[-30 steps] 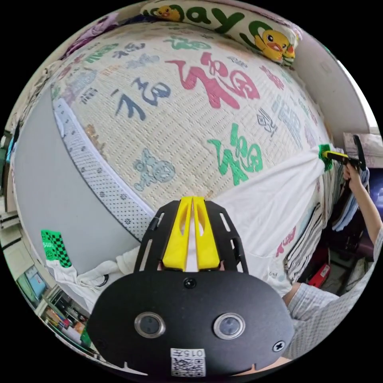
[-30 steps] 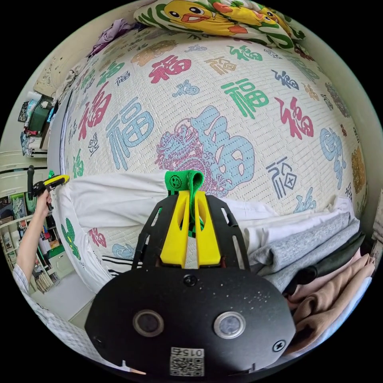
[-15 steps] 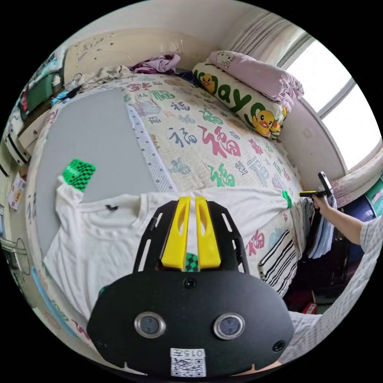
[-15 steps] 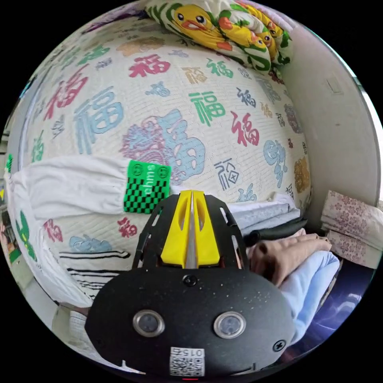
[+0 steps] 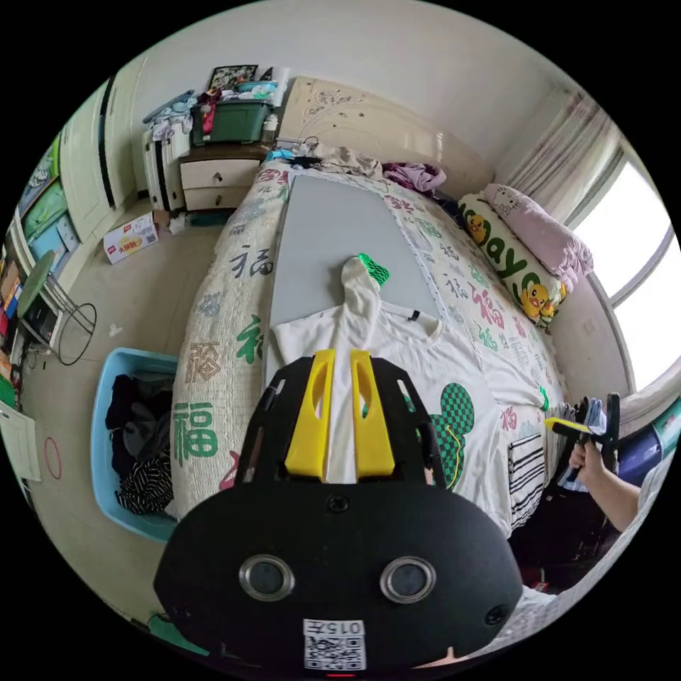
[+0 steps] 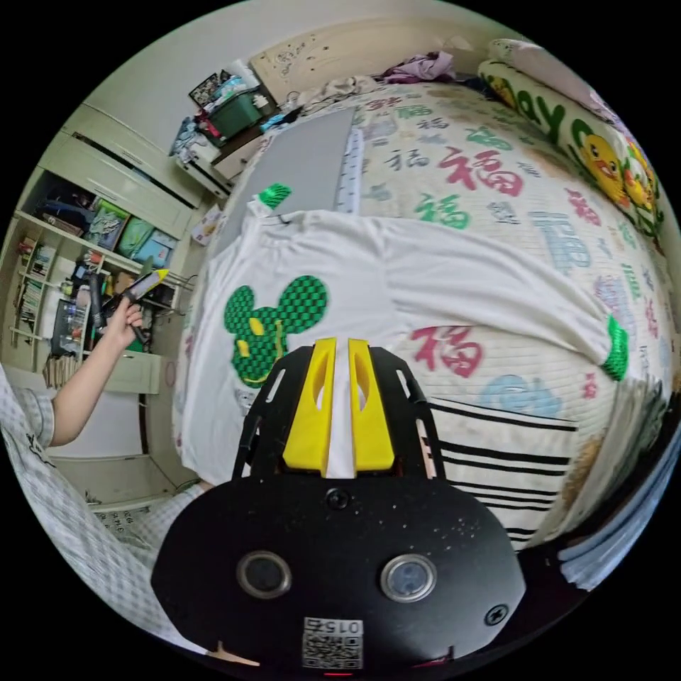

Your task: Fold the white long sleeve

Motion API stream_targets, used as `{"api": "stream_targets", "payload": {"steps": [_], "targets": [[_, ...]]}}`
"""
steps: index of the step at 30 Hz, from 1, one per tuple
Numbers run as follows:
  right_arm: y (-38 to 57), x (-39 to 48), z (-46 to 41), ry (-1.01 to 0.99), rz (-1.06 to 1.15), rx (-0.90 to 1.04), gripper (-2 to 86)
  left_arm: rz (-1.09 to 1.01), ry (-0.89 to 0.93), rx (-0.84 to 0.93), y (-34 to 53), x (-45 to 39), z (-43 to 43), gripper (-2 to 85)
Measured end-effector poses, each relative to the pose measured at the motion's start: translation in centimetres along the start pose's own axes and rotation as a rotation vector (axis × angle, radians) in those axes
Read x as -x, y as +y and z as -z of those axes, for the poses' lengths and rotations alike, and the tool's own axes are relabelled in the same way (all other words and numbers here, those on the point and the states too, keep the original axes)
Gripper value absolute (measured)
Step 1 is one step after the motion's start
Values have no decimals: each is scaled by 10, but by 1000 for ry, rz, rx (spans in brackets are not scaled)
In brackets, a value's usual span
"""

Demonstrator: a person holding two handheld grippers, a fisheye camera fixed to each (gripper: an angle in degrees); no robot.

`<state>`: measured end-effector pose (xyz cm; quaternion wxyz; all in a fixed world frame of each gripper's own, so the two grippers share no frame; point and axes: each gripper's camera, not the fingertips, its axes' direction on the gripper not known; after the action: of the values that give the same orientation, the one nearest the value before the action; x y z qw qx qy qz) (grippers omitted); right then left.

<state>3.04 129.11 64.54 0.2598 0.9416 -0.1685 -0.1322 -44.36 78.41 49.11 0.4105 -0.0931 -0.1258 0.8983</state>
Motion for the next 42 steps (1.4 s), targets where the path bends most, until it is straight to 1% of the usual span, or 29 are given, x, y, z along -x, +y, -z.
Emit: {"api": "stream_targets", "payload": {"steps": [3, 5, 10, 12, 14, 16, 19, 21, 22, 24, 25, 27, 28, 30, 31, 32, 33, 34, 35, 36, 38, 39, 40, 41, 42], "targets": [[5, 65, -46, -47, 18, 34, 35, 35, 45, 54, -23, 55, -19, 98], [7, 93, -66, -63, 22, 45, 36, 19, 106, 101, -39, 72, -33, 109], [21, 123, -105, -113, -14, 76, 35, -123, 157, 83, -83, 63, -67, 115], [36, 118, -122, -113, -48, 98, 35, -169, 165, 95, -106, 50, -94, 120], [50, 109, -135, -113, -72, 121, 34, -167, 172, 116, -122, 44, -114, 124], [65, 95, -149, -127, -102, 146, 33, -131, 163, 115, -138, 44, -132, 126], [92, 67, -174, -156, -157, 198, 29, 0, 132, 96, -163, 60, -158, 125], [112, 43, -189, -170, -197, 226, 26, 37, 76, 103, -180, 73, -180, 114], [117, 38, -191, -173, -205, 229, 26, 25, 63, 122, -184, 75, -186, 110], [135, 15, -203, -182, -228, 249, 23, -38, 35, 265, -192, 83, -213, 65], [139, 9, -206, -183, -235, 256, 22, -59, 33, 278, -191, 85, -214, 53], [150, -14, -215, -189, -257, 271, 18, -90, 64, 121, -181, 100, -190, 29], [152, -19, -217, -191, -259, 272, 17, -83, 89, 81, -178, 107, -180, 26], [156, -38, -223, -204, -254, 269, 16, -49, 152, -90, -154, 146, -127, 19], [156, -41, -225, -206, -252, 268, 15, -40, 140, -131, -145, 158, -111, 17], [156, -48, -229, -206, -245, 265, 15, 1, 100, -199, -128, 185, -78, 16], [156, -54, -234, -207, -234, 263, 14, 59, 70, -262, -107, 218, -43, 15], [156, -56, -237, -209, -227, 263, 13, 92, 57, -293, -95, 235, -26, 15], [155, -59, -243, -211, -212, 265, 12, 170, 13, -345, -69, 271, 5, 15], [156, -60, -251, -211, -195, 270, 11, 276, -52, -369, -40, 307, 29, 15], [158, -61, -265, -208, -178, 288, 10, 423, -129, -358, 2, 358, 53, 17], [161, -60, -275, -210, -176, 300, 9, 503, -193, -321, 27, 390, 59, 20], [163, -60, -280, -214, -177, 305, 8, 538, -225, -297, 39, 405, 60, 21], [167, -59, -289, -228, -179, 310, 8, 596, -283, -237, 59, 434, 57, 27], [172, -59, -297, -241, -182, 316, 7, 671, -303, -158, 80, 463, 49, 35]]}}
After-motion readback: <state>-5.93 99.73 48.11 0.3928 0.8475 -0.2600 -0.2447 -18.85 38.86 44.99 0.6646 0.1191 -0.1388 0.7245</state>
